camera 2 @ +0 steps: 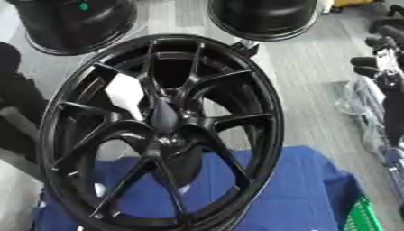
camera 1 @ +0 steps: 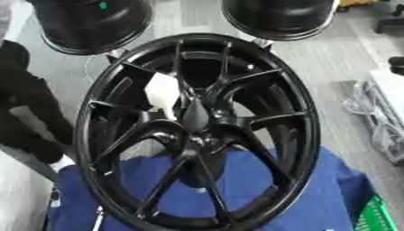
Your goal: Pull the pin out of the wheel hub.
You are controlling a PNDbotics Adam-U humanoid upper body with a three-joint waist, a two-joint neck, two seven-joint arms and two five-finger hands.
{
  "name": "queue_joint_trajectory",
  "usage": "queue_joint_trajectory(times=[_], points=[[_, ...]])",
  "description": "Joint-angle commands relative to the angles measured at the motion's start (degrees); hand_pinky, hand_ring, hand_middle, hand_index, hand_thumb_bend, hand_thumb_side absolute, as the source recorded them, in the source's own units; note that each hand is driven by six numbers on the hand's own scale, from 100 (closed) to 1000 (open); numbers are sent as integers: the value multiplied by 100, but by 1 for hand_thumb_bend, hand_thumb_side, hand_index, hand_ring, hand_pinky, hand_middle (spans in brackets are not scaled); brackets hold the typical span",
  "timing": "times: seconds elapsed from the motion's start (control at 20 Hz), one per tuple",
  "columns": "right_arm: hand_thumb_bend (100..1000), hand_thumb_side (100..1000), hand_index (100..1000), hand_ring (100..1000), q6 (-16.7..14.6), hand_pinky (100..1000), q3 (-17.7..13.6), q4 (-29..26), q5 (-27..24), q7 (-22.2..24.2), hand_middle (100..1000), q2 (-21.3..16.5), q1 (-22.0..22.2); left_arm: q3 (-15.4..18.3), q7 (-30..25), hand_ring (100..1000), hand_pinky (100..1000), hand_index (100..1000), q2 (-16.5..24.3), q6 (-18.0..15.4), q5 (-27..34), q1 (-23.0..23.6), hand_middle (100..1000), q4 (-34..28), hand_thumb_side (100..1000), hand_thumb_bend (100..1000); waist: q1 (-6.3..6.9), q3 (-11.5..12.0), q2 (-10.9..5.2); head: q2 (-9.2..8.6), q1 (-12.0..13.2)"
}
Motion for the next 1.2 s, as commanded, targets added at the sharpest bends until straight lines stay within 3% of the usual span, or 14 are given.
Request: queue_joint_trajectory(times=[0.05, 0.35, 0.65, 0.7, 0.9, 1.05, 1.2], points=[[100, 615, 897, 694, 11, 759, -28, -51, 63, 8, 789, -213, -21, -427, -298, 752, 665, 809, 671, 167, -306, -369, 718, -303, 528, 294, 13, 11, -152, -17, -35], [100, 618, 898, 694, 24, 760, 9, -55, 78, 42, 789, -243, -37, -1368, -878, 767, 697, 827, 1613, 198, -726, -994, 737, -331, 533, 325, 56, -34, -152, -11, -19], [100, 621, 898, 694, 44, 760, 67, -66, 104, 108, 789, -270, -69, -2174, -1473, 794, 748, 854, 2499, 47, -660, -1324, 766, -381, 601, 332, 99, -131, -131, 18, 103], [100, 621, 898, 694, 47, 760, 69, -65, 109, 111, 789, -279, -63, -2253, -1888, 799, 758, 860, 2522, 55, -669, -1401, 771, -384, 618, 331, 107, -129, -134, 28, 101], [100, 620, 898, 694, 45, 760, 53, -63, 120, 103, 789, -288, -23, -1950, -4890, 814, 784, 873, 2197, 131, -863, -2069, 785, 93, 639, 335, 101, -72, -160, 16, 4], [100, 618, 897, 693, 37, 760, 47, -58, 114, 82, 788, -294, -4, -1991, -5984, 829, 809, 884, 1987, 79, -1078, -2386, 800, 386, 637, 372, 101, -48, -173, 3, -41], [100, 619, 897, 693, 31, 760, 57, -57, 109, 83, 788, -296, 1, -2110, -6664, 837, 820, 884, 1797, -13, -1285, -2590, 806, 586, 612, 392, 97, -41, -184, -9, -73]])
